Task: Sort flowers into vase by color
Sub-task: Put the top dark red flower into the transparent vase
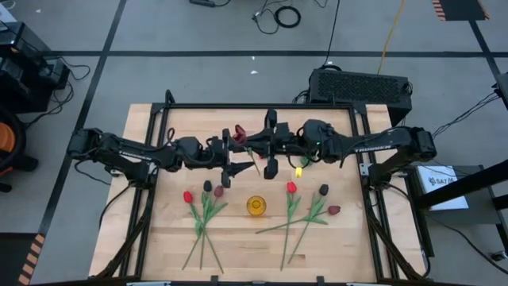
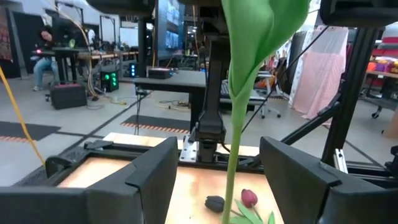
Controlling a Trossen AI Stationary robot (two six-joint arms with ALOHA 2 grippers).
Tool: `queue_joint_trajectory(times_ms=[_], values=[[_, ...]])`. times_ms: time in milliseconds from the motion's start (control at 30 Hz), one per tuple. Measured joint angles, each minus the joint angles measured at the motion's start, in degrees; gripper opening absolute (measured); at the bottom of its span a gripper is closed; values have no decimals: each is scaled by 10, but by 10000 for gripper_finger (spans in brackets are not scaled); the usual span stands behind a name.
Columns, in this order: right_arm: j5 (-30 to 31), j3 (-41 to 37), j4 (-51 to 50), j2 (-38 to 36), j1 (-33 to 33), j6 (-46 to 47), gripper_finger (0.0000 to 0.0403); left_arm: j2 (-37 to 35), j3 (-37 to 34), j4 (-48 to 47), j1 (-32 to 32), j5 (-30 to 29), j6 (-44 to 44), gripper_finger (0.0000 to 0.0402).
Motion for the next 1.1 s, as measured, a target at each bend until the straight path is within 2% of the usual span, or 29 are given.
queue_joint_trajectory(times_ms=[533,633,767,1033,1100], values=[[30,0,22,7,0,-15,7,0,1,16,0,-2,2,234],[30,0,14,7,0,-15,7,0,1,16,0,-10,2,222],[56,0,11,7,0,-21,7,0,1,15,0,-10,6,173],[57,0,-5,7,-5,-14,9,0,1,0,14,24,6,23],[57,0,-16,7,-5,6,20,0,1,-7,19,37,5,11]])
